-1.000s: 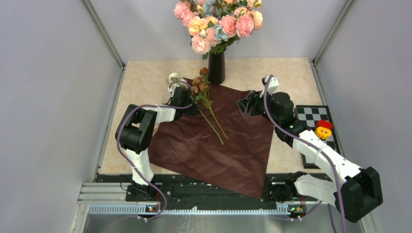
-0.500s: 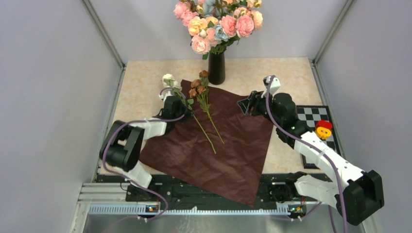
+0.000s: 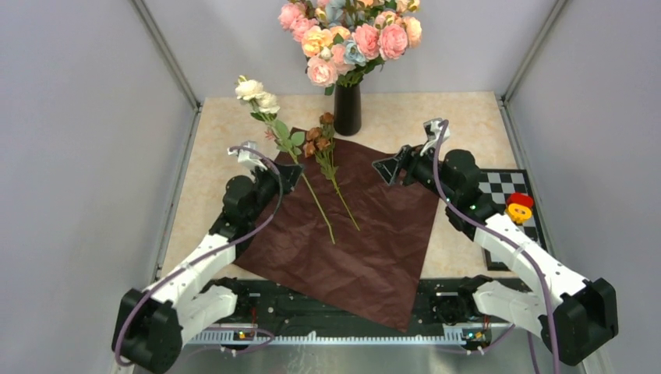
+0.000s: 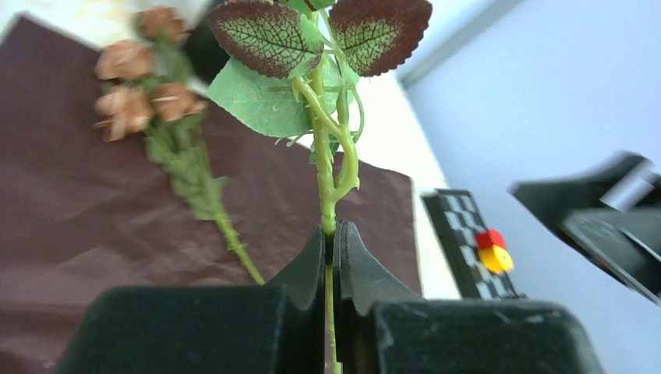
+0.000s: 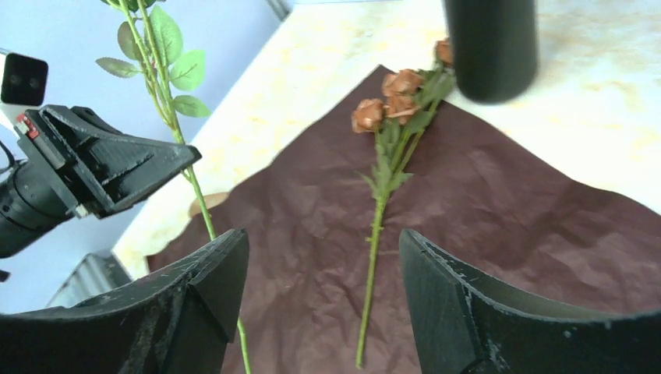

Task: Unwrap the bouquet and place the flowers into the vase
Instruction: Pick up the fake flower from the wrapping paper, then insert the fake flower into the vase.

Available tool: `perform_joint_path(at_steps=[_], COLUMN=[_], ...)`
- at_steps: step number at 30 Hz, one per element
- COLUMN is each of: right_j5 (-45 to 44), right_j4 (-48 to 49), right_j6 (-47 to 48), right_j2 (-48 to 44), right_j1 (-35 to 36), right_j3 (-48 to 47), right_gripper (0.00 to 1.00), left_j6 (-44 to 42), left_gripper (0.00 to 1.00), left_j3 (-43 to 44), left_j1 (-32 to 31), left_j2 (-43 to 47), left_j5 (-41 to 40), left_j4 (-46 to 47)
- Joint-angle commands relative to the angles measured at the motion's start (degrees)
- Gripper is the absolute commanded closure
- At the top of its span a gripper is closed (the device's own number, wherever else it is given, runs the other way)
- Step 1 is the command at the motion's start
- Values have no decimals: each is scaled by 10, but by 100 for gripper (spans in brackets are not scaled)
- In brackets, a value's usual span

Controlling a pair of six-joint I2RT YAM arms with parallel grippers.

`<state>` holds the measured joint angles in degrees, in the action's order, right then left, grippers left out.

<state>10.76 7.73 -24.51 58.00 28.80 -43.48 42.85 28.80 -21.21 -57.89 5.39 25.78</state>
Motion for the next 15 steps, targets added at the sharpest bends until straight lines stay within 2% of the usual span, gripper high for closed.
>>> perform_joint_path(at_steps=[1, 4, 8, 12, 15], right_j5=[99, 173, 267, 353, 382], right_j4=[72, 105, 146, 202, 251], right_j6=[-38, -70, -129, -198, -246], right_j2=[0, 21, 56, 94, 111], right_j1=[2, 2, 2, 3, 3], right_j3=[-19, -42, -85, -123, -136], right_gripper=[27, 26, 24, 23, 23], left_j6=[-62, -77, -67, -54, -32], left_gripper=[100, 100, 100, 100, 100], left_j3=[-5, 10, 22, 49, 56], left_j1=[-55, -105, -166, -211, -241], left_j2=[81, 109, 114, 93, 71], left_j5=[71, 83, 109, 158, 177], left_j4=[27, -9, -5, 14, 66])
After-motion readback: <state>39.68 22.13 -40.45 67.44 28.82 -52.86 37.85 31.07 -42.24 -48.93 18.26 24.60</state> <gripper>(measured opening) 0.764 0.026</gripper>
